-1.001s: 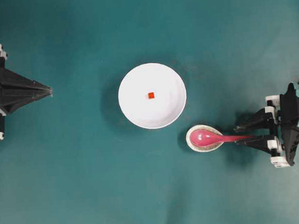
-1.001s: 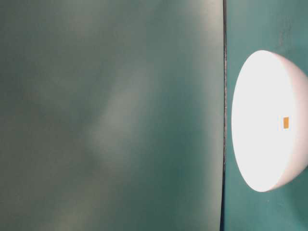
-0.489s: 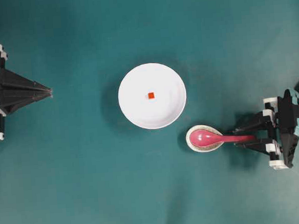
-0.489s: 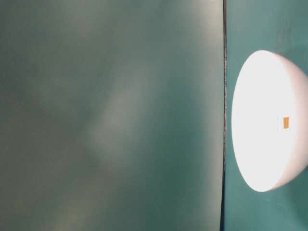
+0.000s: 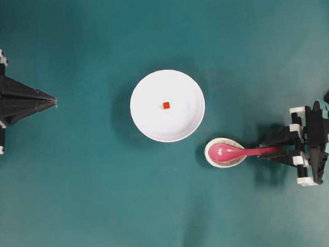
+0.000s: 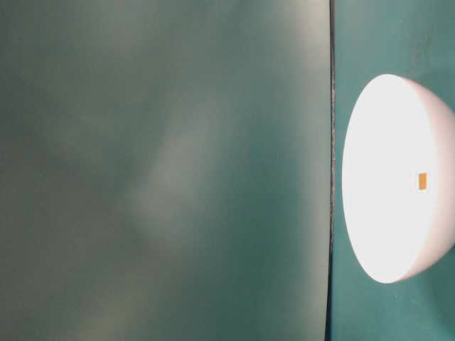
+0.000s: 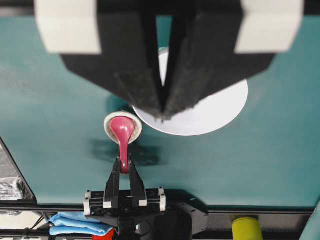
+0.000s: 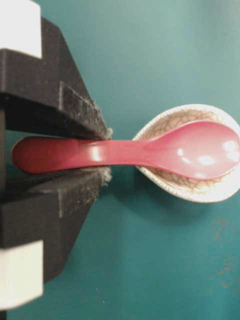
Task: Grip the spoon and scoop the red block from the bowl with right arm.
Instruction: 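Close the right gripper on the pink spoon handle, then lift the spoon with the right gripper and carry it over the white bowl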
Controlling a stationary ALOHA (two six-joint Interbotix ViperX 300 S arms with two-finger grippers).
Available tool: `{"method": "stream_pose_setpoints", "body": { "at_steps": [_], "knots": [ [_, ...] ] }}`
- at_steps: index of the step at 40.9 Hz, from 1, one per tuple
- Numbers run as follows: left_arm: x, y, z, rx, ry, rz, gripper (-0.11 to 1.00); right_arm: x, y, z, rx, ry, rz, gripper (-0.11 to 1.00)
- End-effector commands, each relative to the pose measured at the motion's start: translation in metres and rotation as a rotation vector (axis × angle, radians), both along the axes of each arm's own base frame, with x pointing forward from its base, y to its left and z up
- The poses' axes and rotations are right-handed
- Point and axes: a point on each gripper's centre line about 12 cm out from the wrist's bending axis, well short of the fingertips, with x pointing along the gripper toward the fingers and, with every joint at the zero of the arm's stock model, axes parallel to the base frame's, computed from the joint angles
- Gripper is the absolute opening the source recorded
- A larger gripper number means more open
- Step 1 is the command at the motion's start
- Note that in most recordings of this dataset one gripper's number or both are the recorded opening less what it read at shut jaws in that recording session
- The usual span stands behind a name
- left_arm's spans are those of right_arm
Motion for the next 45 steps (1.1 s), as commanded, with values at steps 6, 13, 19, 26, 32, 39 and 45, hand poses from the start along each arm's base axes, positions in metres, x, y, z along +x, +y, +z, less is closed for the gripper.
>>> {"method": "stream_pose_setpoints", "body": {
  "at_steps": [6, 13, 19, 26, 32, 39, 45],
  "knots": [
    [0.002, 0.000, 0.008, 0.003, -0.028, -0.002, 0.00, 0.004, 0.004, 0.006, 0.005, -0.036, 0.006, 0.23],
    [0.001, 0.000, 0.009, 0.001, -0.031, -0.002, 0.00, 0.004, 0.004, 0.016, 0.024, -0.072, 0.009, 0.23],
    [0.002, 0.001, 0.010, 0.003, -0.032, 0.002, 0.00, 0.011, 0.000, 0.036, 0.041, -0.138, -0.009, 0.23],
    [0.000, 0.006, 0.013, 0.002, -0.046, 0.030, 0.00, 0.033, -0.016, 0.069, 0.025, -0.186, -0.064, 0.23],
    [-0.003, 0.010, 0.018, 0.003, -0.071, 0.050, 0.00, 0.055, -0.035, 0.104, 0.015, -0.153, -0.070, 0.23],
    [-0.005, 0.011, 0.021, 0.003, -0.083, 0.055, 0.00, 0.076, -0.062, 0.150, 0.086, -0.081, -0.051, 0.23],
    [-0.006, 0.011, 0.023, 0.003, -0.090, 0.054, 0.00, 0.089, -0.091, 0.186, 0.176, -0.019, -0.052, 0.23]
  ]
}}
